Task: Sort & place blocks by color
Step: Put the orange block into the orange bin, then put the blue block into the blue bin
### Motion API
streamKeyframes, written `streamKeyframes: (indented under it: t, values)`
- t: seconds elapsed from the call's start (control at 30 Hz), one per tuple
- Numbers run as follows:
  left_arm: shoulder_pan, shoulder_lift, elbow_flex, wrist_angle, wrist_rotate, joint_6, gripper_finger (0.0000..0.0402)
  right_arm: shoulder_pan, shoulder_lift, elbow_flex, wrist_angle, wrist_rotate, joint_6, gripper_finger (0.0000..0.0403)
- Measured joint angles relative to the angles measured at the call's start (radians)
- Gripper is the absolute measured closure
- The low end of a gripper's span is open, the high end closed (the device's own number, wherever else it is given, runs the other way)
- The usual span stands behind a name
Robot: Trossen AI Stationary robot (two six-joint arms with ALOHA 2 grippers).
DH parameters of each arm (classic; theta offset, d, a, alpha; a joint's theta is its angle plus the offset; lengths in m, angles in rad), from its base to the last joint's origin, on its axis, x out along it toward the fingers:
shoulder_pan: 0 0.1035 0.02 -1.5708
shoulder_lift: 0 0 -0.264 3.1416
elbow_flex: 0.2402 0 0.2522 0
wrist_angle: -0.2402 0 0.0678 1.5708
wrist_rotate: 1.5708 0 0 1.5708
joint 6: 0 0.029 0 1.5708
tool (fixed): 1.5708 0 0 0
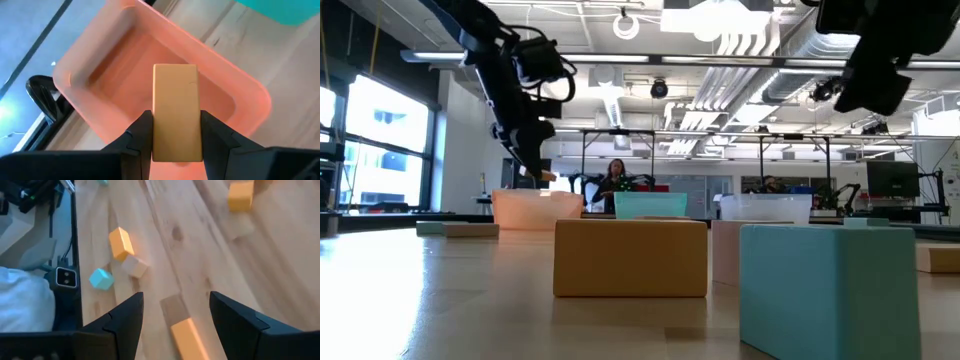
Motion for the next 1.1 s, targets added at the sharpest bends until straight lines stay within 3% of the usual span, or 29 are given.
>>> streamKeyframes:
  t: [0.3, 0.43, 0.87, 1.1]
  values:
    - [0.054, 0.079, 0.000, 0.041, 0.047, 0.000, 0.0302, 0.081, 0.112, 0.000, 0.000, -0.007, 0.090, 0.0187]
    - [0.068, 0.097, 0.000, 0.048, 0.128, -0.005, 0.0269, 0.105, 0.145, 0.000, 0.000, 0.001, 0.119, 0.0187]
    - [0.066, 0.100, 0.001, 0.098, 0.120, -0.008, 0.0200, 0.176, 0.154, 0.001, 0.069, 0.101, 0.131, 0.0187]
    - [0.047, 0.100, 0.103, -0.044, 0.120, -0.021, 0.0197, 0.176, 0.154, 0.125, -0.081, 0.119, 0.060, 0.0187]
